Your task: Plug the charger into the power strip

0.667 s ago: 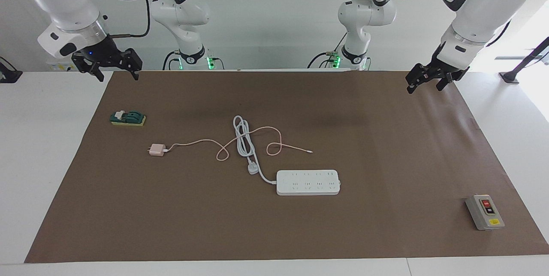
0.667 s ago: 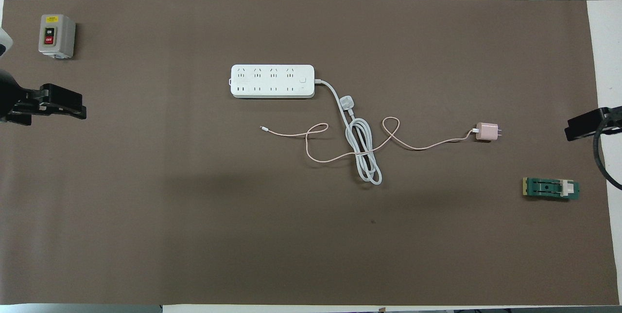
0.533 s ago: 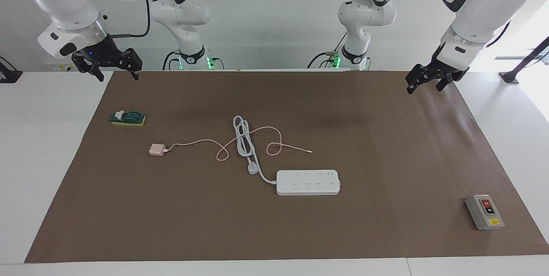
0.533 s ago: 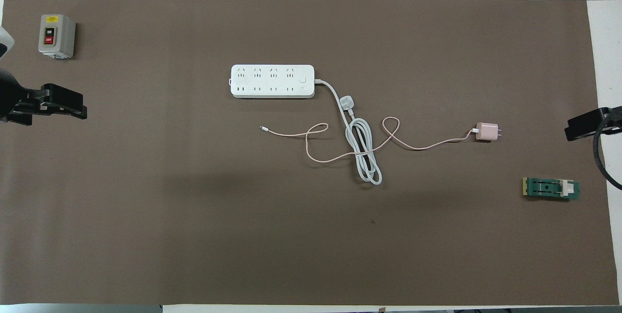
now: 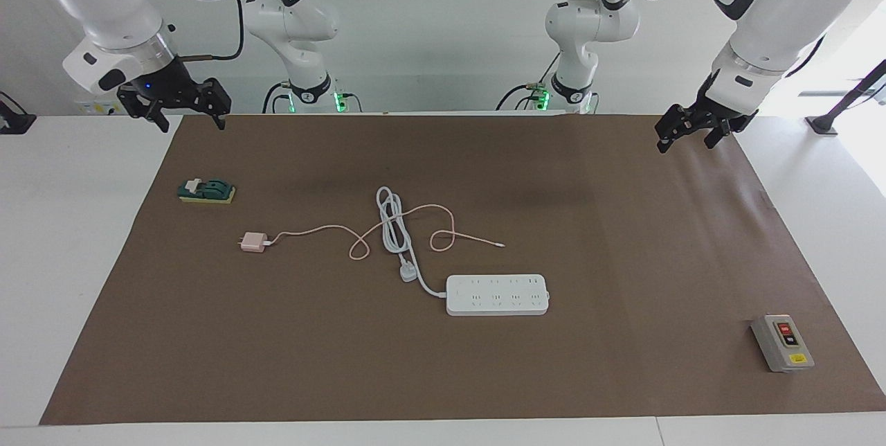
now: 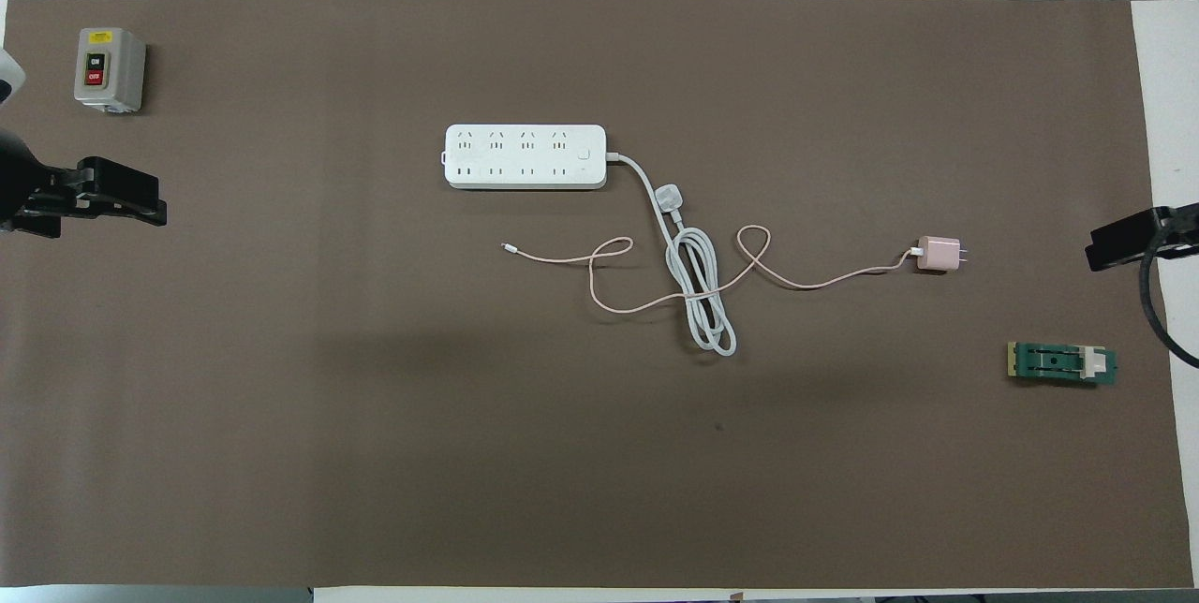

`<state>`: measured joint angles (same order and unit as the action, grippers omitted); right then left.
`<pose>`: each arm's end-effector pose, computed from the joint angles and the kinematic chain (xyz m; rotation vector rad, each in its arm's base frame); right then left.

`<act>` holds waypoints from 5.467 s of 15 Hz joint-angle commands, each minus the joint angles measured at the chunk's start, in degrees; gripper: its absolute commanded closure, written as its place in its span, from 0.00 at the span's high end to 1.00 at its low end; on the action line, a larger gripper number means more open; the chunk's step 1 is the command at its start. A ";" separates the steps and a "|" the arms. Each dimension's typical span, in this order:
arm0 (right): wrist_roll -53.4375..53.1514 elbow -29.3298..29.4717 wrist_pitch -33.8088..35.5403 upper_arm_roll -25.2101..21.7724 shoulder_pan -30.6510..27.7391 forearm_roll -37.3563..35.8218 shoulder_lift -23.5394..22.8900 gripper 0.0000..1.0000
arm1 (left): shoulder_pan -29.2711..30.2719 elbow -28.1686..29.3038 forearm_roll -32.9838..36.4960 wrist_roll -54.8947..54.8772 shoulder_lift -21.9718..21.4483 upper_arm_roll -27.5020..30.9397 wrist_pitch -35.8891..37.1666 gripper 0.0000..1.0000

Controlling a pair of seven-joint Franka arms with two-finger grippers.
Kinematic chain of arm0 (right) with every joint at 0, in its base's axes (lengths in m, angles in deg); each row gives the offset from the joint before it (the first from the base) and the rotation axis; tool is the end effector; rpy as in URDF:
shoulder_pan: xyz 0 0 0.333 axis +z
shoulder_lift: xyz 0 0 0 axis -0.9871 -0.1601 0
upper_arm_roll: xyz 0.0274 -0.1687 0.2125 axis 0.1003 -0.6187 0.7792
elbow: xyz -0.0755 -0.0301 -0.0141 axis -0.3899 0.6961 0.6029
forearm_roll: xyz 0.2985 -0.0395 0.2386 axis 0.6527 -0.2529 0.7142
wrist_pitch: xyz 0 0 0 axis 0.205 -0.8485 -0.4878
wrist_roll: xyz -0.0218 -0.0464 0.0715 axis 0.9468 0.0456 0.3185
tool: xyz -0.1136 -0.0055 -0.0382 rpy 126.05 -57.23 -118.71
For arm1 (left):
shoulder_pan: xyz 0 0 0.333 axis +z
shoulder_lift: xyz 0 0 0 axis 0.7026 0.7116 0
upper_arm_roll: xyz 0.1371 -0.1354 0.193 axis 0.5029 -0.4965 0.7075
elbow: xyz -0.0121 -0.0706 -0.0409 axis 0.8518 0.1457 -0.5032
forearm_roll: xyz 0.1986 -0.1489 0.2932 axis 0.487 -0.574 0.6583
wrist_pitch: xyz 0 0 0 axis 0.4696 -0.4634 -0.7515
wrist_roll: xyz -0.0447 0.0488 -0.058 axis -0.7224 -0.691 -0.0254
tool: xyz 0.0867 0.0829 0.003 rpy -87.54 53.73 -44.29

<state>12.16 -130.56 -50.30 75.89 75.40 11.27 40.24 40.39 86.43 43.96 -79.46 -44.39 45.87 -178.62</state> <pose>0.5236 -0.0419 0.5598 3.0753 0.1299 -0.1842 0.5457 -0.0377 0.5489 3.1306 0.0482 -0.0593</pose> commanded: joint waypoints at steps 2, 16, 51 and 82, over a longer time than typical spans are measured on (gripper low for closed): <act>1.34 -1.14 -0.40 -0.09 -1.12 -0.92 0.94 1.00 | -0.42 -1.60 0.85 0.72 1.18 0.14 0.68 1.00; -24.47 -12.47 -5.58 -0.27 -11.21 11.10 1.66 1.00 | -1.39 -4.23 -12.13 0.01 6.45 -0.30 1.29 1.00; -45.59 -17.04 -25.45 -0.62 -17.64 47.60 -27.71 1.00 | 6.35 -3.18 -81.84 -29.96 30.88 -1.00 12.98 1.00; -62.44 -14.23 -18.92 3.33 -2.54 52.25 -15.84 0.00 | -2.18 23.01 -94.34 -41.12 16.03 -1.26 -8.12 1.00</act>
<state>-46.75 -143.90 -67.01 79.39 70.51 61.44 23.33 38.76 107.90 -49.03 -119.12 -27.61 44.03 -188.06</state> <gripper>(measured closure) 0.507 0.000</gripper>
